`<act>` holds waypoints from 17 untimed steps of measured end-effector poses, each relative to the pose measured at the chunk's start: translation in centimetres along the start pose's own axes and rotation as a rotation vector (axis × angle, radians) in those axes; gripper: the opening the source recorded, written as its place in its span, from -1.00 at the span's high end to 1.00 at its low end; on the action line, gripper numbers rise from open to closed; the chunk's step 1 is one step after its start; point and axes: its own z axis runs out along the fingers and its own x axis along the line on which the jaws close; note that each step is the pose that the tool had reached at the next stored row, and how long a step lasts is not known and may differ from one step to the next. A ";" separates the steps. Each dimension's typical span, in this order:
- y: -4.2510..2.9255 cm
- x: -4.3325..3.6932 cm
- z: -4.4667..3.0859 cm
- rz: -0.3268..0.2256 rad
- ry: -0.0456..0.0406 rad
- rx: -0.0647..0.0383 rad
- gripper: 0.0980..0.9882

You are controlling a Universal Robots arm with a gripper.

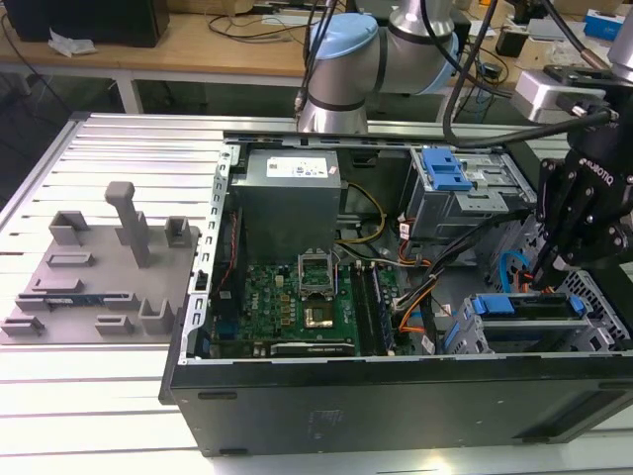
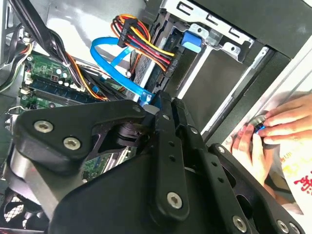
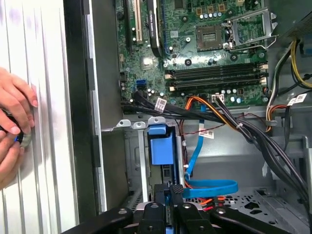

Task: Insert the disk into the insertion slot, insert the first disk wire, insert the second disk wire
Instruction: 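Insert the second disk wire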

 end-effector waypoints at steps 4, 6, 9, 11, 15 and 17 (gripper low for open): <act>0.04 0.04 0.23 -0.003 -0.0160 0.006 0.86; 0.05 0.03 0.32 -0.005 -0.0198 0.007 0.86; 0.05 0.01 0.50 -0.008 -0.0340 0.014 0.86; 0.04 0.03 0.53 -0.007 -0.0469 0.019 0.86; 0.03 0.15 0.71 -0.007 -0.0735 0.020 0.86; 0.02 0.26 0.79 -0.007 -0.0776 0.019 0.86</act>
